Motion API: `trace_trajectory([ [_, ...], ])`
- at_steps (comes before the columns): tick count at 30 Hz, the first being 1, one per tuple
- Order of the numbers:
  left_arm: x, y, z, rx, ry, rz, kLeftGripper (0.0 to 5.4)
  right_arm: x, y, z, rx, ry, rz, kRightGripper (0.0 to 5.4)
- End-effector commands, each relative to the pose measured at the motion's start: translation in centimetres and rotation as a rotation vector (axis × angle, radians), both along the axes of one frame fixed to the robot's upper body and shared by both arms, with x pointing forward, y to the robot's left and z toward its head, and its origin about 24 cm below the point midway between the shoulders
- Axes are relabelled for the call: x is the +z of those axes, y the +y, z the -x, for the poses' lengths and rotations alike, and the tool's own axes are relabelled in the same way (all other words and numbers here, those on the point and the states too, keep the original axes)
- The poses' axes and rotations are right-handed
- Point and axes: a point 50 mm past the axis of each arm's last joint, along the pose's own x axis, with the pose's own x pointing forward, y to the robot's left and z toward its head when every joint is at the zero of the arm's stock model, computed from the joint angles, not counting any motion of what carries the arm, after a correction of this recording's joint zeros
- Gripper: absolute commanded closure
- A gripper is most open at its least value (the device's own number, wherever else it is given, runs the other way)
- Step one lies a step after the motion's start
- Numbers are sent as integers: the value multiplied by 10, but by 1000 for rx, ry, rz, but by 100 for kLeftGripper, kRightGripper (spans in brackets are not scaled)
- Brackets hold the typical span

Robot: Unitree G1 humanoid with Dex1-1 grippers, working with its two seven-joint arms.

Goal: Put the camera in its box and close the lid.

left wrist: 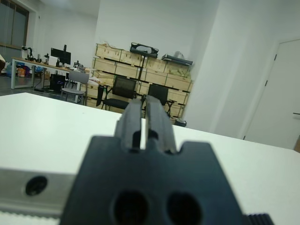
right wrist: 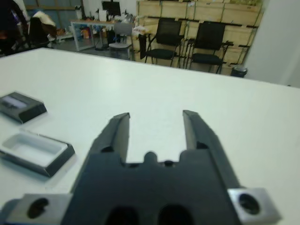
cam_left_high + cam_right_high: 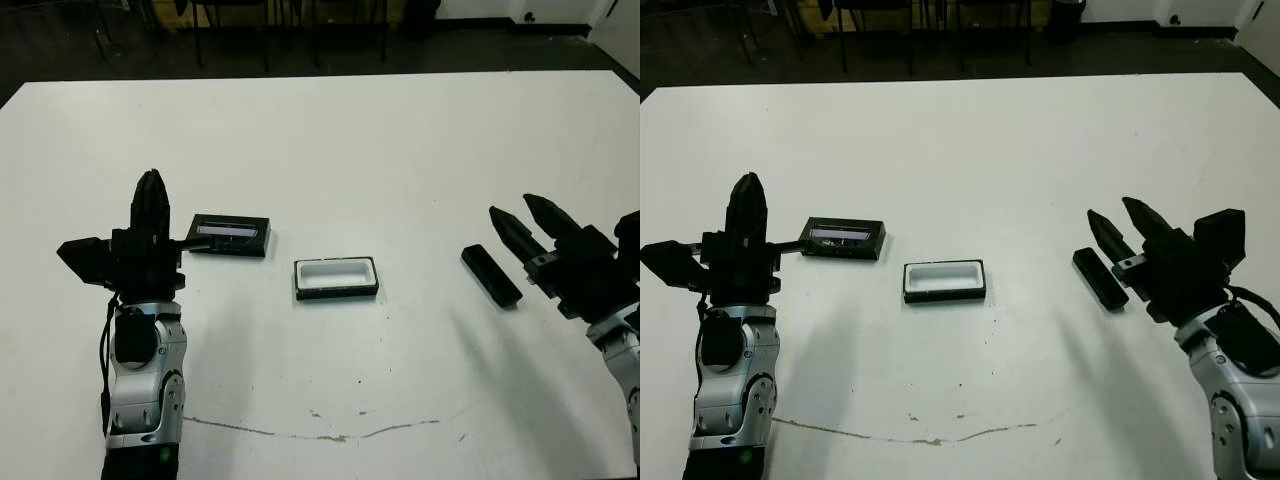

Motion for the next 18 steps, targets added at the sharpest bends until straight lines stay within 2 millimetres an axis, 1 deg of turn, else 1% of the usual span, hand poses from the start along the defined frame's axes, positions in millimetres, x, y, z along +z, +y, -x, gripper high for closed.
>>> trace_trajectory([
  [1, -6, 2, 1, 7, 40, -2, 540, -7, -6, 0, 9, 52, 28, 235],
  [8, -6, 3, 1, -1, 41, 10, 540, -17, -5, -2, 11, 113, -35, 114],
  [14, -6, 3, 2, -5, 52, 28, 540, -25, -10, -3, -13, 132, -38, 7],
  [18, -7, 4, 2, -7, 49, 9, 540, -28, -12, -2, -34, 137, -1, 2],
])
